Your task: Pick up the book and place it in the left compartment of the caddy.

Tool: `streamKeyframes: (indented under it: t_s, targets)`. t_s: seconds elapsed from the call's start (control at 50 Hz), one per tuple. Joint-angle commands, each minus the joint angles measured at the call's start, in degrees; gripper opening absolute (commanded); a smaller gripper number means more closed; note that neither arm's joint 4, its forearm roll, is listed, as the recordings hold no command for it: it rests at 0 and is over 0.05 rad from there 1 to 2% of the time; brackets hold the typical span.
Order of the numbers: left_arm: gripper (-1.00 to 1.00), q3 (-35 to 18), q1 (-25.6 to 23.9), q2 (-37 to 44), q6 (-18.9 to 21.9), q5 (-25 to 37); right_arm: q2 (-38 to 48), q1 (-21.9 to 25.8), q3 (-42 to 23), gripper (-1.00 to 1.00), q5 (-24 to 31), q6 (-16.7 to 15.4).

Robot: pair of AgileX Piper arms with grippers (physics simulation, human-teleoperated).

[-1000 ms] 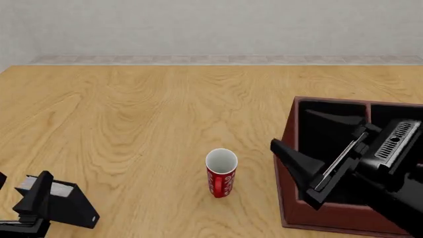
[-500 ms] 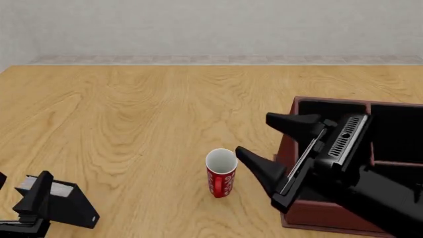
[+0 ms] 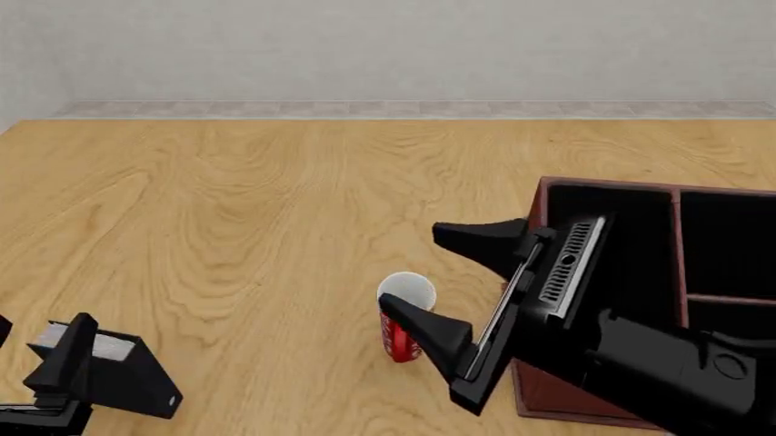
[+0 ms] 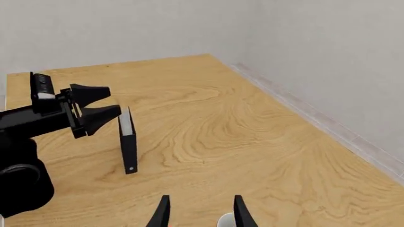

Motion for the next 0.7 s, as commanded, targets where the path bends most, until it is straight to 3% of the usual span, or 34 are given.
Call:
streamKeyframes:
  t_s: [0.02,0.7]
  targets:
    - [1.00,0.0,0.0,0.0,0.0,0.0,3.0,2.9,-1.1,1.00,-0.9,0.1]
    - [1.00,0.0,0.0,0.0,0.0,0.0,10.6,8.4,-4.7,1.00,-3.2,0.7]
